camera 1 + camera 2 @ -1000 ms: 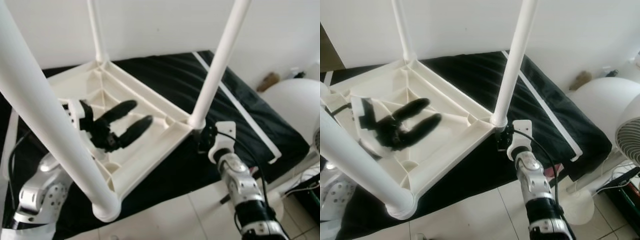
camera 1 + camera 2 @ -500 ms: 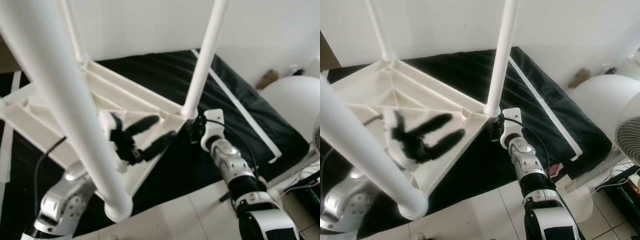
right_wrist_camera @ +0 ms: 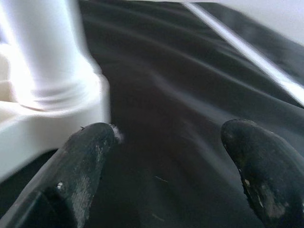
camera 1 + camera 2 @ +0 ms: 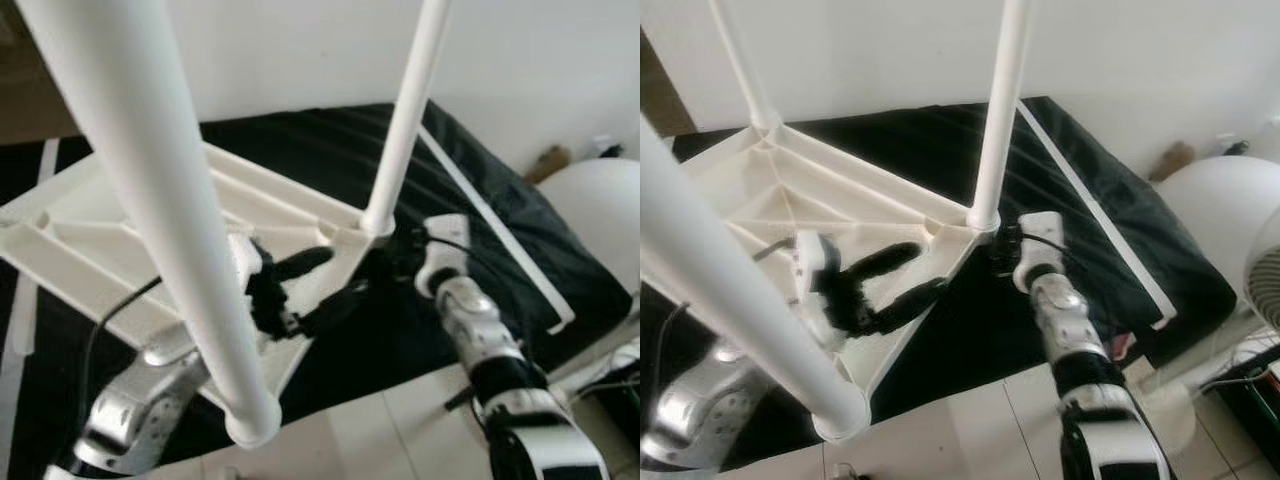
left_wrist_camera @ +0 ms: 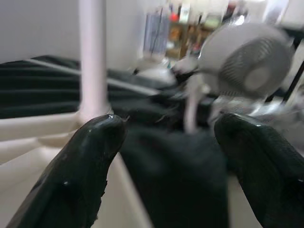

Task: Building children table

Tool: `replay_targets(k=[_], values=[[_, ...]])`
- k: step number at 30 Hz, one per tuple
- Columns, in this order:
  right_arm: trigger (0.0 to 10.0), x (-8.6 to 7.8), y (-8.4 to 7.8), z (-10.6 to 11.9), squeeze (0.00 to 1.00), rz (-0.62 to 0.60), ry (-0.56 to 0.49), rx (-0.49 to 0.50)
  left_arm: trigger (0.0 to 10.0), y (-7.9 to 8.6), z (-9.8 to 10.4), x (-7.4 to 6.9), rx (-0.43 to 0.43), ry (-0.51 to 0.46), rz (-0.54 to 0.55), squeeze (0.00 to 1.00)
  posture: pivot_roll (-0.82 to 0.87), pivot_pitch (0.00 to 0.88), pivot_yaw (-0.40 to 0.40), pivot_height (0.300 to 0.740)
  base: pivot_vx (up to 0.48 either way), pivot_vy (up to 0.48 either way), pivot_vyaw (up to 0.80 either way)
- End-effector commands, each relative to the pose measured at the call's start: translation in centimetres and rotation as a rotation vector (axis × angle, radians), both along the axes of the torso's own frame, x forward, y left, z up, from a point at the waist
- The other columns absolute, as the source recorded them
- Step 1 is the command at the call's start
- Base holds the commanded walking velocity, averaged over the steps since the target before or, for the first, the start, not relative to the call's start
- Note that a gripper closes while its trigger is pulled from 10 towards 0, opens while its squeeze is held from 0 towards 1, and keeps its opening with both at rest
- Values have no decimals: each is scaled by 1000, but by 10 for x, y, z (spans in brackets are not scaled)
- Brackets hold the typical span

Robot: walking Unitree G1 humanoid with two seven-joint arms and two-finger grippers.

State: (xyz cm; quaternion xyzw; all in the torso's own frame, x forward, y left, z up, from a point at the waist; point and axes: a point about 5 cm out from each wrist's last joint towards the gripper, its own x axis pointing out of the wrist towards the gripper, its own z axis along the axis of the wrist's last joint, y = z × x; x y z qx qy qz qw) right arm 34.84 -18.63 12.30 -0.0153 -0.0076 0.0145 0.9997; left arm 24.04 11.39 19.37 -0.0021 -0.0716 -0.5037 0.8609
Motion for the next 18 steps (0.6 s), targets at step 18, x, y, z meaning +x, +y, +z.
replay_targets(k=[18], values=[[10000,-38,-33,2,0,-21,-77,-17,10000,72,-20,-24,406,93,-250,0,14,86,-14,740,0,0,0]])
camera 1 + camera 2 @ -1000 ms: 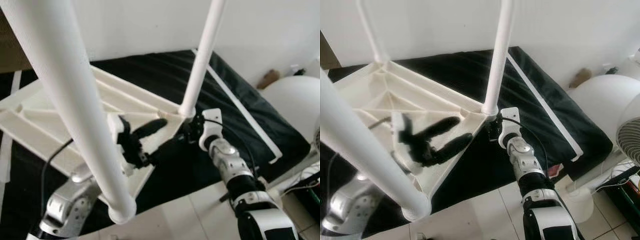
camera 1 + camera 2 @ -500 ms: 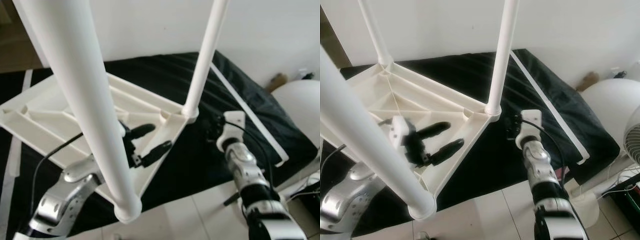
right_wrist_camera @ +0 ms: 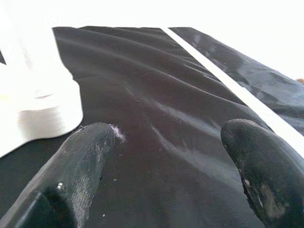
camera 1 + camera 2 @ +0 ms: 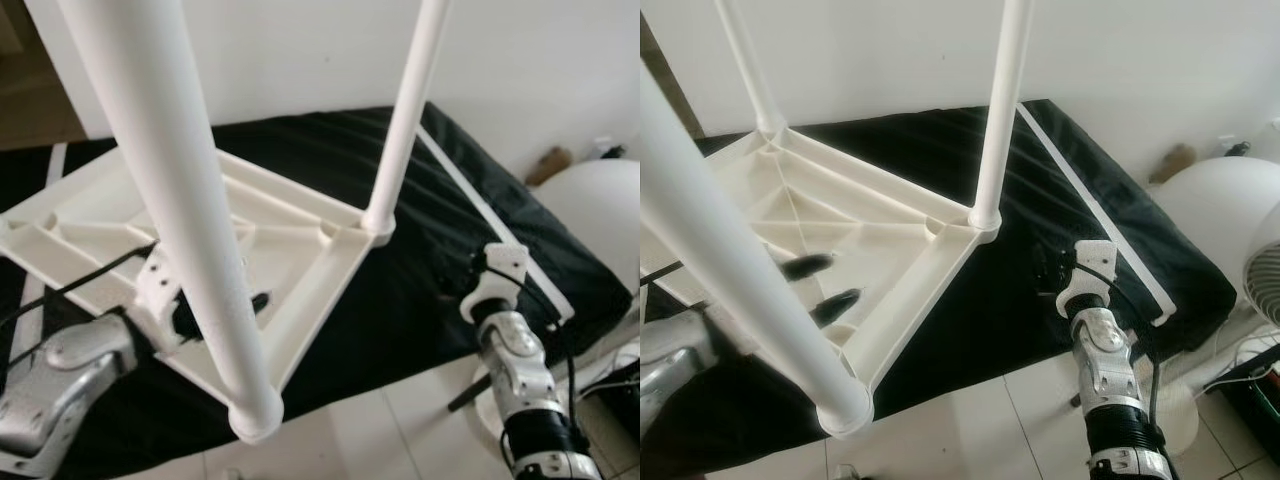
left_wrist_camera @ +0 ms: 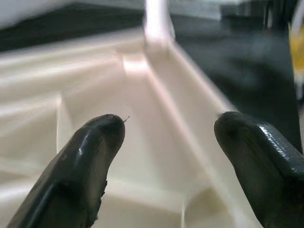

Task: Building children table

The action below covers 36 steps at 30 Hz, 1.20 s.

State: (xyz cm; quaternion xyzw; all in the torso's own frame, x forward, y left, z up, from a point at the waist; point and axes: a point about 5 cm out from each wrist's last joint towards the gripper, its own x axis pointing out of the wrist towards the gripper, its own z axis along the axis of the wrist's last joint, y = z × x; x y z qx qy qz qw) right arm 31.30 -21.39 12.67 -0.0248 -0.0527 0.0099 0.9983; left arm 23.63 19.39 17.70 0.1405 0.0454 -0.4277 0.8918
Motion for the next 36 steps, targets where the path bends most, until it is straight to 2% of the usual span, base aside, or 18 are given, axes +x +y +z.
replay_targets(k=[1,2,4,7,12,15,17,20,23,29,31,36], values=[[10000,-4,-9,0,0,-27,10,-3,10000,1,-7,-23,81,136,-405,0,14,88,-12,740,0,0,0],[10000,-4,-9,0,0,-27,10,-3,10000,1,-7,-23,81,136,-405,0,14,88,-12,740,0,0,0],[10000,-5,-14,2,0,-42,5,-6,10000,16,-11,-26,140,156,-352,0,16,90,-15,740,0,0,0],[10000,-6,-14,3,0,-43,5,-6,10000,23,-12,-27,158,166,-328,0,23,93,-20,740,0,0,0],[10000,-6,-15,4,0,-28,12,-12,10000,47,-15,-34,240,195,-245,0,50,99,-33,740,0,0,0],[10000,-3,-12,5,0,-13,14,-13,10000,54,-13,-32,281,178,-202,0,63,102,-38,740,0,0,0],[10000,-3,-12,5,0,-13,14,-13,10000,54,-13,-32,281,178,-202,0,63,102,-38,740,0,0,0],[10000,-2,-10,6,0,-5,14,-11,10000,60,-15,-30,328,176,-202,0,73,104,-42,740,0,0,0],[10000,0,-8,6,0,3,17,-11,10000,73,-24,-20,432,159,-165,0,70,104,-39,740,0,0,0],[10000,0,-8,7,0,-3,12,-7,10000,72,-26,-14,468,132,-173,0,63,101,-29,740,0,0,0],[10000,-1,-10,8,0,-11,9,-5,10000,76,-28,-11,541,125,-174,0,59,99,-23,740,0,0,0],[10000,-2,-11,8,0,-17,6,-5,10000,81,-29,-9,585,128,-176,0,56,100,-17,740,0,0,0]])
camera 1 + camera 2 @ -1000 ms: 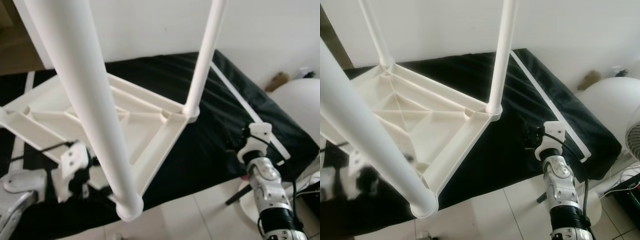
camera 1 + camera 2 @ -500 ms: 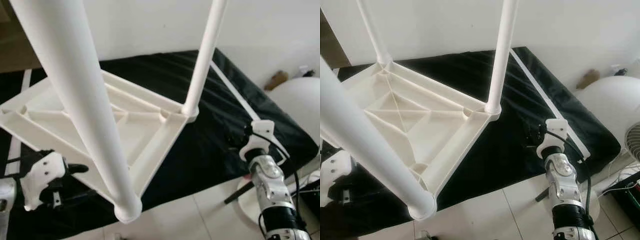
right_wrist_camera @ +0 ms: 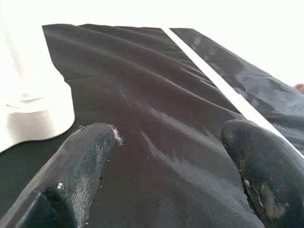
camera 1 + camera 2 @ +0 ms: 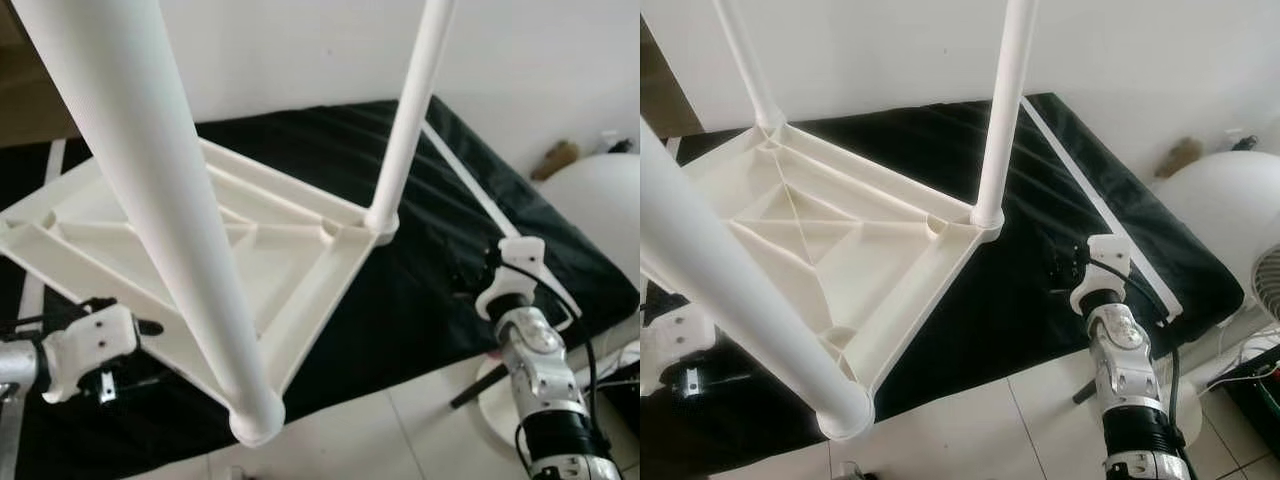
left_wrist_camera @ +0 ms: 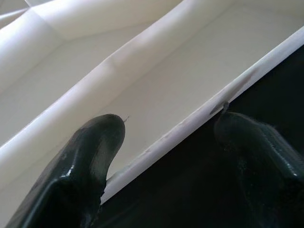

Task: Building children table

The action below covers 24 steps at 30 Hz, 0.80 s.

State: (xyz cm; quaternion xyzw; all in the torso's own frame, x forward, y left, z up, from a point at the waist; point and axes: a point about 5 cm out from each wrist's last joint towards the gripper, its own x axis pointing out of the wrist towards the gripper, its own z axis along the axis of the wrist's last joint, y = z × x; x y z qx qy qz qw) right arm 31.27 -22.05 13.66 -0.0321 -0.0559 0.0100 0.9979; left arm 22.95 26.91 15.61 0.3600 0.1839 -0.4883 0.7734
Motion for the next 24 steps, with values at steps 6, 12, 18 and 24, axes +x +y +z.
replay_targets(k=[6,12,18,24], values=[[10000,-3,-3,-3,0,-26,13,14,10000,6,-15,2,122,33,-32,0,56,101,-7,740,0,0,0],[10000,-3,0,-2,0,-26,7,18,10000,-14,-22,12,52,12,-28,0,46,100,4,740,0,0,0],[10000,-5,-1,-2,0,-36,6,20,10000,-32,-22,28,-49,-64,61,0,42,100,10,740,0,0,0],[10000,-4,2,0,0,-42,-6,27,10000,-55,-6,45,-265,-175,172,0,40,96,14,740,0,0,0]])
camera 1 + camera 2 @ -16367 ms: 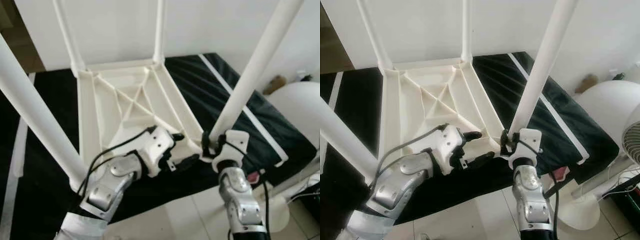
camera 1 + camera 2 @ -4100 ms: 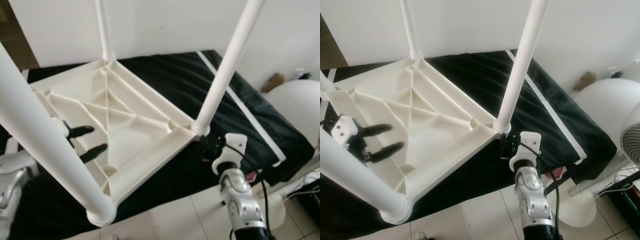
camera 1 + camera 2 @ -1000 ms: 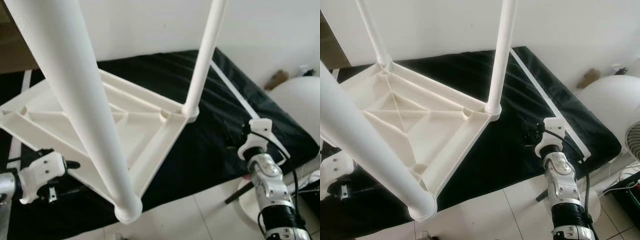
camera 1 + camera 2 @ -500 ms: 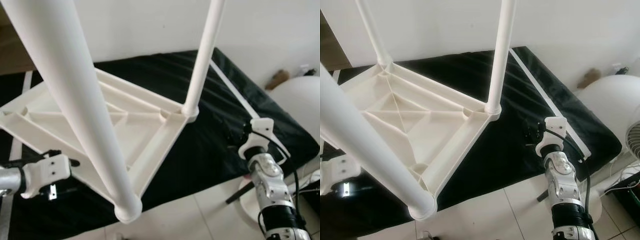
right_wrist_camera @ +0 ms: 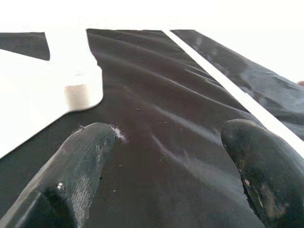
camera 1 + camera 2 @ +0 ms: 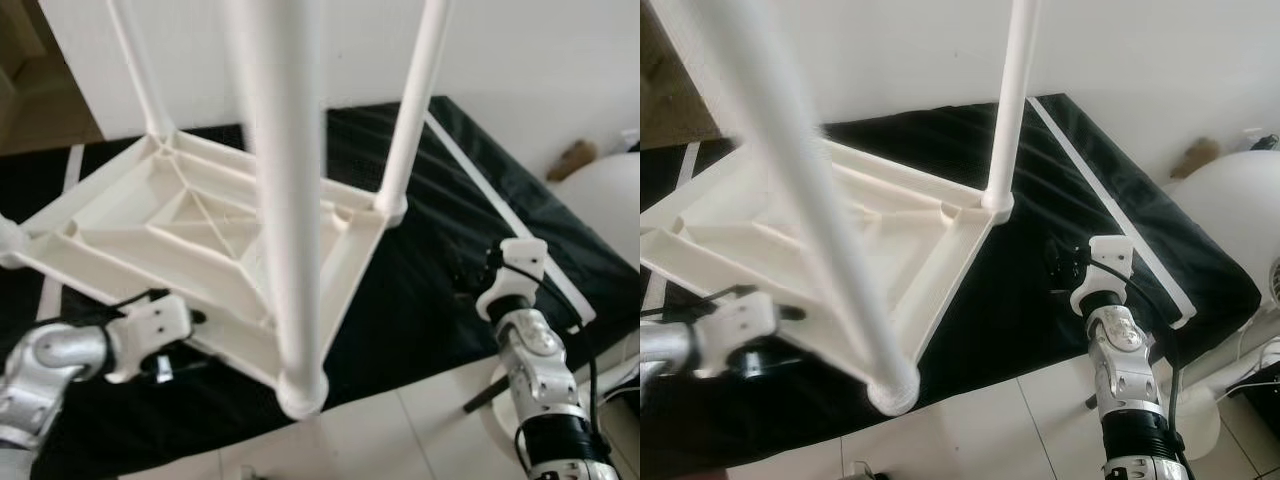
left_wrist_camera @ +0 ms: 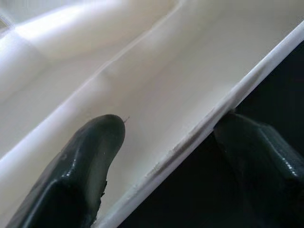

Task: Building children table

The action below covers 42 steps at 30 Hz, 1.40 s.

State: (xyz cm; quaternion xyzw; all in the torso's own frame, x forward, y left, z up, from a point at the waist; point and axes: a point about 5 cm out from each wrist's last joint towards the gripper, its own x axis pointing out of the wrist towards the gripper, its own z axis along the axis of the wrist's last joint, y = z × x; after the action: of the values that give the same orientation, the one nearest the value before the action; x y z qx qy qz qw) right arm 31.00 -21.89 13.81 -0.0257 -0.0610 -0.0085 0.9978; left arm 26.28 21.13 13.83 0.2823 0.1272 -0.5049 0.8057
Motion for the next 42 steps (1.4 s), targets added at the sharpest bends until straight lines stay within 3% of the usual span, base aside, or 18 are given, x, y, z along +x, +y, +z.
replay_targets(k=[1,4,10,12,13,16,18,20,22,25,26,28,31,33,34,38,42], values=[[10000,-1,1,0,0,-6,4,13,10000,-2,17,15,-102,-162,226,0,42,95,14,740,0,0,0],[10000,1,3,1,0,-2,-2,18,10000,-10,27,20,-176,-192,285,0,44,92,15,740,0,0,0],[10000,3,7,3,0,6,-7,23,10000,-18,26,21,-166,-226,296,0,44,88,18,740,0,0,0],[10000,4,10,3,0,19,-7,21,10000,-23,23,12,-183,-209,234,0,46,85,16,740,0,0,0],[10000,4,11,2,0,24,-4,19,10000,-22,26,3,-203,-190,158,0,46,83,14,740,0,0,0],[10000,4,10,0,0,26,3,15,10000,-17,31,-9,-241,-137,67,0,50,80,11,740,0,0,0],[10000,4,10,0,0,25,6,15,10000,-13,36,-11,-273,-125,53,0,50,80,11,740,0,0,0],[10000,5,10,-2,0,25,11,16,10000,4,44,3,-278,-190,158,0,56,70,3,740,0,0,0],[10000,5,10,-2,0,25,11,16,10000,4,44,3,-278,-190,158,0,56,70,3,740,0,0,0],[10000,8,16,-6,0,32,34,31,10000,16,48,19,-277,-250,268,0,54,61,1,740,0,0,0],[10000,8,16,-6,0,32,34,31,10000,16,48,19,-277,-250,268,0,54,61,1,740,0,0,0],[10000,10,23,-13,0,10,75,13,10000,16,55,31,-377,-273,354,0,51,56,0,740,0,0,0],[10000,12,26,-21,0,-24,115,17,10000,12,58,36,-423,-282,384,0,45,54,-2,740,0,0,0],[10000,12,34,-23,0,-4,125,32,10000,10,59,41,-435,-303,407,0,41,50,-3,740,0,0,0],[10000,13,48,-25,0,33,128,60,10000,6,62,49,-465,-327,439,0,38,46,-2,740,0,0,0],[10000,15,57,-24,0,53,139,74,10000,6,61,55,-466,-335,460,0,25,34,1,740,0,0,0],[10000,18,64,-22,0,41,144,117,10000,7,45,63,-334,-335,481,0,12,24,8,740,0,0,0]])
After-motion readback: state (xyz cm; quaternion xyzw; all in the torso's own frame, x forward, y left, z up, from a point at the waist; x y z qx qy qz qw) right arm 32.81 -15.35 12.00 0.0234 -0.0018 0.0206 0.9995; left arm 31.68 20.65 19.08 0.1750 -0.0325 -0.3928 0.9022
